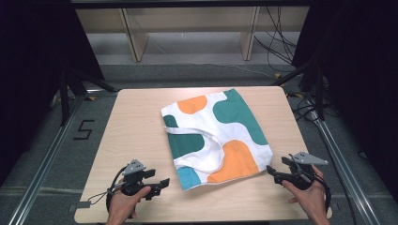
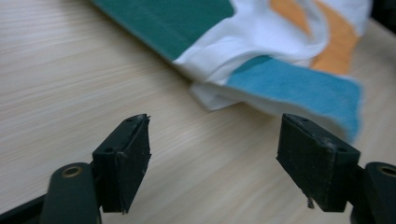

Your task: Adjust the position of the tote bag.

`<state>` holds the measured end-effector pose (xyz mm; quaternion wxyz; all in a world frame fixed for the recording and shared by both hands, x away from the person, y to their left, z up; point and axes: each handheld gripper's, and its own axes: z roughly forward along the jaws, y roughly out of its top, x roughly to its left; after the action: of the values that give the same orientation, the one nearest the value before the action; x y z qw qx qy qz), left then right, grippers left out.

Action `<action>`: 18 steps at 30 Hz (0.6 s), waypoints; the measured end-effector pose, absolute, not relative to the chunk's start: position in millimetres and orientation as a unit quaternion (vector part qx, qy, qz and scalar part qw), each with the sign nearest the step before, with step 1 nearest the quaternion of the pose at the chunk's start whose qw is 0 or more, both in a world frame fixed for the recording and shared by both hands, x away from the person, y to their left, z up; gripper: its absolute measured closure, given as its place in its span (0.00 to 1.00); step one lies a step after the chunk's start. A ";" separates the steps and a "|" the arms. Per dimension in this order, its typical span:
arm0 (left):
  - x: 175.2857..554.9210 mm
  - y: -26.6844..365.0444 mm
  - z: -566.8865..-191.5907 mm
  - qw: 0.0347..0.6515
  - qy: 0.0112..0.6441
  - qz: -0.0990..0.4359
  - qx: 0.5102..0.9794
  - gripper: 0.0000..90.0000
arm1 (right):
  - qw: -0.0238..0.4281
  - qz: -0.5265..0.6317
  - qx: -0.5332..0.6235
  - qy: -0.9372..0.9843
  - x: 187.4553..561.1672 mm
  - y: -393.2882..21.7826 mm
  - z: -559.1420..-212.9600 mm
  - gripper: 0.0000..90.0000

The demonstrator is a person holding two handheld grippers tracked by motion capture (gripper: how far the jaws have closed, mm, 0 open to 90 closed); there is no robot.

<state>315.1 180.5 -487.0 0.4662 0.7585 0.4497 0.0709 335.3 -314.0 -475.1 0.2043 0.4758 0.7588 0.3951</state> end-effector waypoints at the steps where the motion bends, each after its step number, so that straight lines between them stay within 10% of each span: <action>1: 315.1 178.2 -486.5 0.465 0.446 0.069 0.762 0.29 | 0.203 0.398 0.478 0.756 337.4 -311.3 -475.2 0.31; 18: 317.9 123.8 -490.3 0.445 0.411 0.008 0.795 0.35 | 0.202 0.376 0.459 0.779 356.1 -301.7 -479.0 0.31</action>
<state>317.9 123.8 -490.3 0.4453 0.7952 0.4114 0.0081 356.1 -301.7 -479.0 0.2017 0.4588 0.7795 0.3757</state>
